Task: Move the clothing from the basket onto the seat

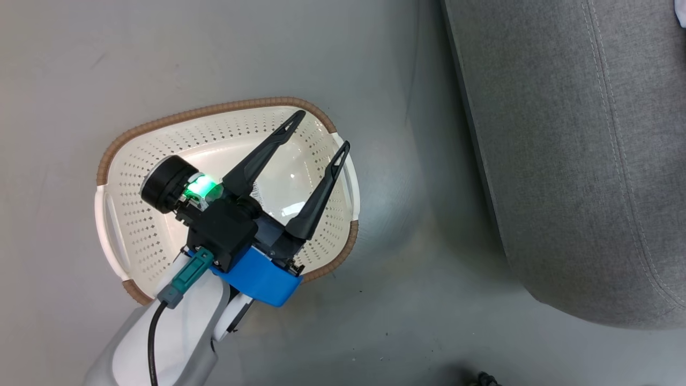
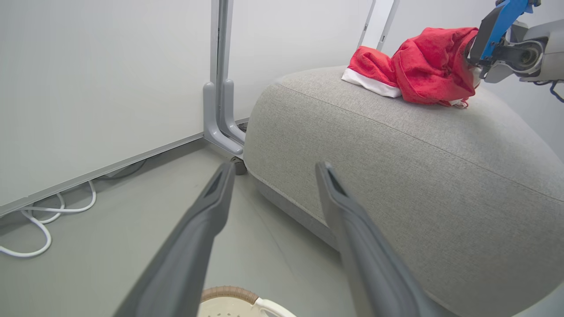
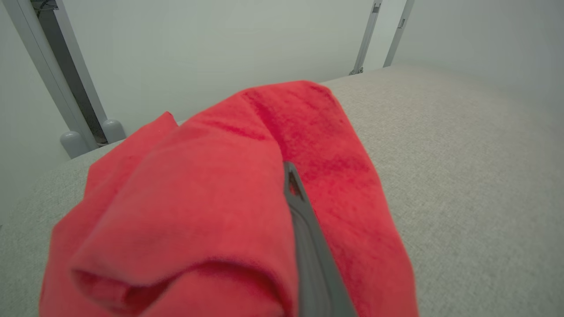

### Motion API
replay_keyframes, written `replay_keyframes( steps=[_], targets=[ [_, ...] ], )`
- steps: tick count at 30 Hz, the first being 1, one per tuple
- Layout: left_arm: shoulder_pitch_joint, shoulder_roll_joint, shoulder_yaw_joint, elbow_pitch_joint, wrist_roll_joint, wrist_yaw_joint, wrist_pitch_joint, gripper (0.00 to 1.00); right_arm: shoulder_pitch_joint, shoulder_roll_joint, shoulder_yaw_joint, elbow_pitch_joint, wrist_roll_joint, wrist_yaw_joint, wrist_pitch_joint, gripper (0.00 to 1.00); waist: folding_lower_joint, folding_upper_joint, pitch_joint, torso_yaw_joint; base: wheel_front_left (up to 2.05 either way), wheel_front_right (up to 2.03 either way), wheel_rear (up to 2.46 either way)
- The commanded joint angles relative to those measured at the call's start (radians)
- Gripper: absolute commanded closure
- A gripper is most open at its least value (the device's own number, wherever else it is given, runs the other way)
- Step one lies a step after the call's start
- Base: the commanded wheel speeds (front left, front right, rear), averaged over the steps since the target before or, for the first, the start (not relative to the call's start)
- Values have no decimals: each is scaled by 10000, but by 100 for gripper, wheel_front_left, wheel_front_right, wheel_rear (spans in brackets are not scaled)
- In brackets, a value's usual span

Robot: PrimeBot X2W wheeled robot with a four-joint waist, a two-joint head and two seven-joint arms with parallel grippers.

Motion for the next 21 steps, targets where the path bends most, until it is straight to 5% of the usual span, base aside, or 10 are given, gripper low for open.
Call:
replay_keyframes(
  steps=[1, 2, 3, 5, 6, 21],
  targets=[
    [-131, -29, 3, -4, 36, -9, -52, 0, -140, -100, -82, 184, -139, 1, -88, 100, -1, 0, -74, 39, 0, 0, 0],
    [-138, -60, -4, 16, 21, -9, -50, 0, -167, -125, -93, 284, -211, 1, -95, 100, -1, 0, -108, 54, 0, 0, 0],
    [-140, -97, 20, 31, -14, -9, -52, 0, -218, -168, -106, 435, -327, 1, -122, 75, -1, 0, -166, 74, 0, 0, 0],
    [-130, -131, 33, 62, -35, -9, -52, 0, -291, -195, -113, 570, -431, 1, -127, 50, -1, 0, -238, 94, 0, 0, 0],
    [-128, -151, 34, 79, -53, -9, -52, 0, -311, -216, -71, 637, -496, 1, -134, 4, -1, 0, -278, 106, 0, 0, 0],
    [360, -733, 116, 477, -411, -9, -52, 0, 553, -254, 319, 1191, -1229, 1, -292, 0, -1, 0, -1634, 416, 0, 0, 0]
  ],
)
